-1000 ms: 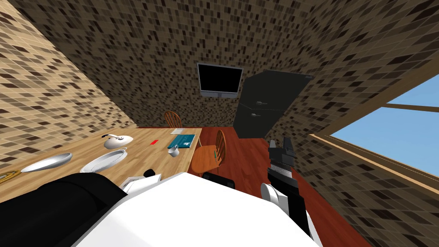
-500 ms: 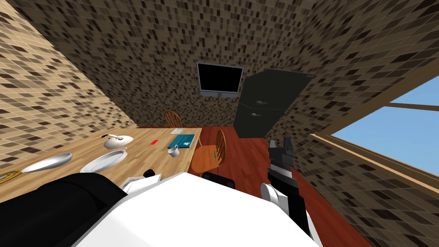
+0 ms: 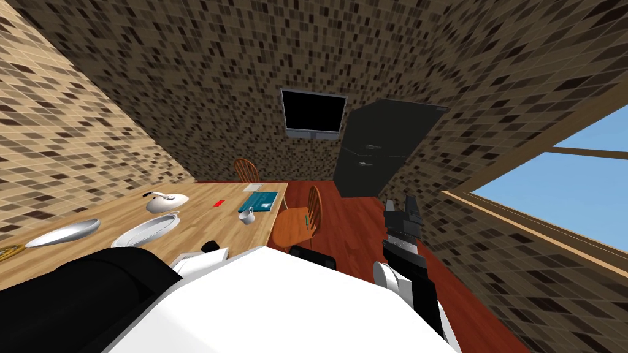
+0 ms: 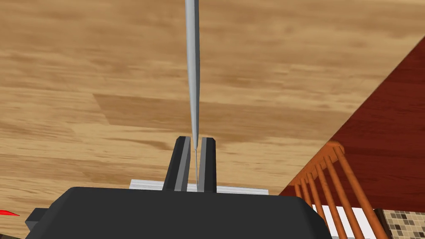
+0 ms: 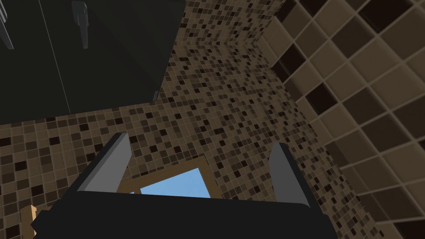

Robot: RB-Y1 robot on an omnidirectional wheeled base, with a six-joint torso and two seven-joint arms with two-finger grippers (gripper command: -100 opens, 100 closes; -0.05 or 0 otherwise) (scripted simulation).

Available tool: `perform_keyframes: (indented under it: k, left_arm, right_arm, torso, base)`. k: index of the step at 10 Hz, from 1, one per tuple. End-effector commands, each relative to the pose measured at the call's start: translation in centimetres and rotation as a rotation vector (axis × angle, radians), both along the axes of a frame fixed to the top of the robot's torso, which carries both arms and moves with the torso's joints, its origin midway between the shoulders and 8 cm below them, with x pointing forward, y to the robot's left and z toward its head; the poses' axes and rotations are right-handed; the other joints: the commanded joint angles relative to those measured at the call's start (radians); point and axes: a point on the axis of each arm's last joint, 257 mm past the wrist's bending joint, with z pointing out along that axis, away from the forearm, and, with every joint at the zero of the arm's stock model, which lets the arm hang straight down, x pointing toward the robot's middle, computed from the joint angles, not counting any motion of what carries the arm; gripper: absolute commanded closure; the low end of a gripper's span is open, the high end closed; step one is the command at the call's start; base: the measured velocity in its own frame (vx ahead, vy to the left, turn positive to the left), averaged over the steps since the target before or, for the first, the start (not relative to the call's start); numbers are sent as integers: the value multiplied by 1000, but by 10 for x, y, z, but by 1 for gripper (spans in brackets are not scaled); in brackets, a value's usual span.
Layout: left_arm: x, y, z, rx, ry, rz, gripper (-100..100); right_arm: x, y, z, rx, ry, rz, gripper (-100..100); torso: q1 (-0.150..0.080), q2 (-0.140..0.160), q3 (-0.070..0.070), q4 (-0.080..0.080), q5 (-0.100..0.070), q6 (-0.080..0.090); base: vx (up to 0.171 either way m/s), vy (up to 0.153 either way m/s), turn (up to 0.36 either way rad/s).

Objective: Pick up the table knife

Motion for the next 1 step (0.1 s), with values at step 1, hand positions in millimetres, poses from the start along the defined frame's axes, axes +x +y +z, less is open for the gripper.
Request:
perform_keyframes:
  k: [1]
  left_arm:
    - [0, 0, 0, 0, 0, 0, 0]
  right_arm:
    - [0, 0, 0, 0, 0, 0, 0]
  torso:
    - [0, 0, 0, 0, 0, 0]
  base:
    - [0, 0, 0]
